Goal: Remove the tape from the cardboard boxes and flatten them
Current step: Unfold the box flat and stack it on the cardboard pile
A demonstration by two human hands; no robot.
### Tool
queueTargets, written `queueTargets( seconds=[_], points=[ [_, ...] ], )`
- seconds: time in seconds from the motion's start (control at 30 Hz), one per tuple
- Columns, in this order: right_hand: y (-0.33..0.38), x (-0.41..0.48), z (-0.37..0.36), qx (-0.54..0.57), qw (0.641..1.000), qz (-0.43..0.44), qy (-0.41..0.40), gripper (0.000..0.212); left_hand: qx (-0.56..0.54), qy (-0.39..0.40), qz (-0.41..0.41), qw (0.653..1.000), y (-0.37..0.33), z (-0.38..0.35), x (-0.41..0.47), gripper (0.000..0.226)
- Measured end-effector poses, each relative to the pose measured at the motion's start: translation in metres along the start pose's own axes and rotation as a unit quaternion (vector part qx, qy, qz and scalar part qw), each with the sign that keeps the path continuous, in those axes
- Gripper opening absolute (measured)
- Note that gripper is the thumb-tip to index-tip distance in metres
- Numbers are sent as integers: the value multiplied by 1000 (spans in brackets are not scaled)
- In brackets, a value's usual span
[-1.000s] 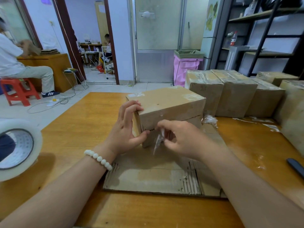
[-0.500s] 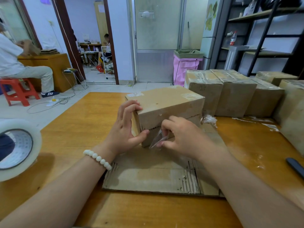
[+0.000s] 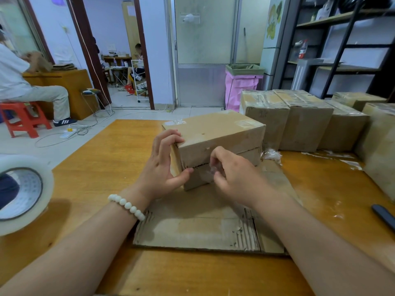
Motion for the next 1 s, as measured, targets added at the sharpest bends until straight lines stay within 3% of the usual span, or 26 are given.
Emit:
queueTargets(
  seconds=[0.23, 0.37, 0.53, 0.77, 1.0],
  points=[
    [-4, 2, 0, 3, 1000, 24, -3, 12, 2, 1, -8, 1000, -1, 0, 1, 53],
    [-1, 1, 0, -32, 999, 9, 35, 40, 4, 0, -13, 1000, 0, 0, 1, 53],
    [4, 0, -2, -52, 998, -1, 23, 26, 2, 3, -11, 1000, -1, 0, 1, 52],
    [5, 0, 2, -53, 998, -39, -9, 24, -3, -1, -14, 1000, 0, 0, 1, 53],
    [2, 4, -1, -30, 996, -82, 6, 9, 2, 10, -10, 1000, 0, 0, 0, 53]
  ],
)
Point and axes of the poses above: each hand's wrist, its own x-axis towards the middle knuckle, its own z-axis out of the back of the hand, y = z × x, the point moved 2 cm from there along x, towards the middle knuckle, and after that the axes turned 12 degrees about -z, right-handed, at the moved point
